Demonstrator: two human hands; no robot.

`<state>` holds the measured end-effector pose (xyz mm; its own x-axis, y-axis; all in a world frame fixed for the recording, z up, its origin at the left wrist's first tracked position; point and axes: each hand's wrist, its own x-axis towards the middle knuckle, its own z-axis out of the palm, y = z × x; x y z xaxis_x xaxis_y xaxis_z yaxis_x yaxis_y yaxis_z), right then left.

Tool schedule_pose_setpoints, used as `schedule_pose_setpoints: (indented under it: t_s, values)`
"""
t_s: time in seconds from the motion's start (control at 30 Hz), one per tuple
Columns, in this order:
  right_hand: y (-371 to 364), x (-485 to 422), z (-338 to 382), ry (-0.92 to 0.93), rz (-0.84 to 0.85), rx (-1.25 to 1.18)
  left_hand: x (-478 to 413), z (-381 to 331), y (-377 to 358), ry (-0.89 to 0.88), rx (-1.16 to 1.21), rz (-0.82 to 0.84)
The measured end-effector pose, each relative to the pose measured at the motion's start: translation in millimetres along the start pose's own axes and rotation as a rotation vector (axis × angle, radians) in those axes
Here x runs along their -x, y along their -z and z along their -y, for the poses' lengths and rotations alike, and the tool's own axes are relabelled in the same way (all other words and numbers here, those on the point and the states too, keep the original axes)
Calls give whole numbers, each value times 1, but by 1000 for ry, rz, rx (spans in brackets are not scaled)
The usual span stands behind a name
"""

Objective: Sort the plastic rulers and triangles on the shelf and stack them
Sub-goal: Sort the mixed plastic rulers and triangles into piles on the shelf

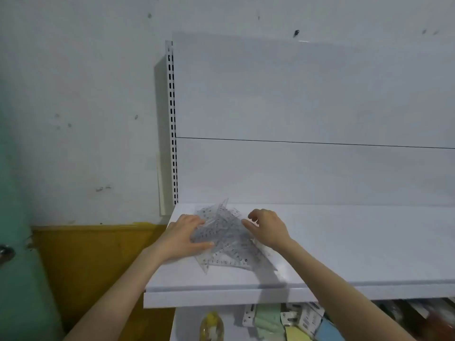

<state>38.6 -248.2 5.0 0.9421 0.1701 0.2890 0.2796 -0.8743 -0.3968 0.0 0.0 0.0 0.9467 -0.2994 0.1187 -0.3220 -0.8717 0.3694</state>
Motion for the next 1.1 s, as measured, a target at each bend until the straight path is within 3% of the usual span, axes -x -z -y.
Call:
schedule_pose_setpoints:
  t_s: [0.17, 0.37, 0.6, 0.87, 1.1]
  values:
    - [-15, -36, 5, -108, 8, -27, -18, 2, -7, 5, -94, 8]
    - [-31, -62, 10, -84, 87, 44, -33, 17, -19, -3, -61, 56]
    - [-34, -76, -1, -163, 68, -177, -40, 26, -24, 4, 73, -112]
    - [-37, -86, -9, -292, 79, -351, -48, 22, -31, 6, 37, -232]
    - [-27, -84, -13, -357, 157, -591, -52, 15, -33, 149, -43, -268]
